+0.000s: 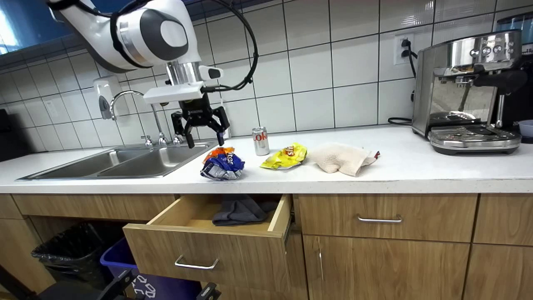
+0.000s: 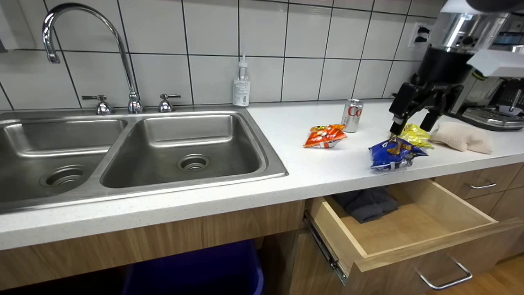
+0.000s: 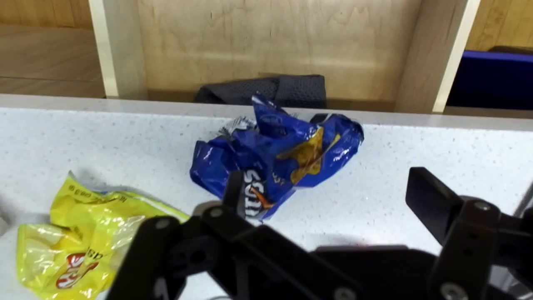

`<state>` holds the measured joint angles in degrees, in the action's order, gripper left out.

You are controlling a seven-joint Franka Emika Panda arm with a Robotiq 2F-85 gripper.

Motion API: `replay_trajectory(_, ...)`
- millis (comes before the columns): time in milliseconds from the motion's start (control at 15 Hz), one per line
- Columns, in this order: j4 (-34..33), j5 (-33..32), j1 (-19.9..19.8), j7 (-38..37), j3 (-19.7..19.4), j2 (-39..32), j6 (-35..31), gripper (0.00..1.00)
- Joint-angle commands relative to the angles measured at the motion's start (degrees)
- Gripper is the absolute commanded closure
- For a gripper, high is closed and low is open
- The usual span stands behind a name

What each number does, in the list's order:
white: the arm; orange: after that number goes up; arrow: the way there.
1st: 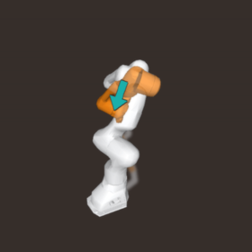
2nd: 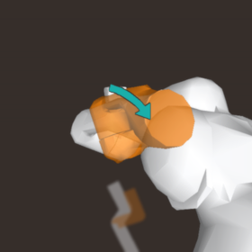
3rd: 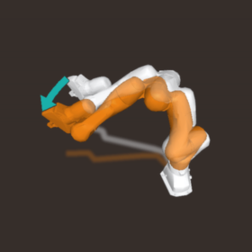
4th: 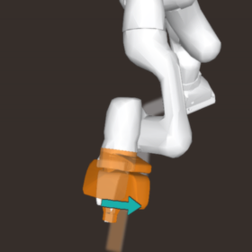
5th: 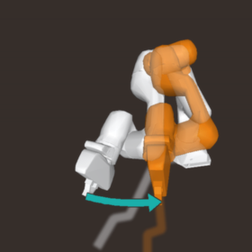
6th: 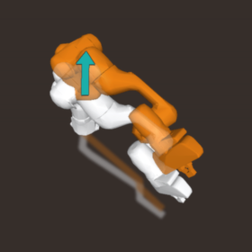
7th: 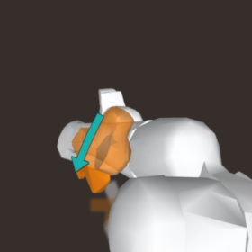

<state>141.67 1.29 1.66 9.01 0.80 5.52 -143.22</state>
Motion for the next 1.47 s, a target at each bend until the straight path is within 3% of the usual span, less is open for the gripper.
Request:
replay_trajectory(0,-2.84,0.95,-0.31,1.59,-0.99,0.97,2.04,0.00)
replay_trajectory(1000,-19.64,2.26,-0.70,-1.71,0.22,-22.83,-6.91,0.00)
replay_trajectory(1400,-19.61,1.86,-1.10,-1.31,0.66,-24.16,-6.59,0.00)
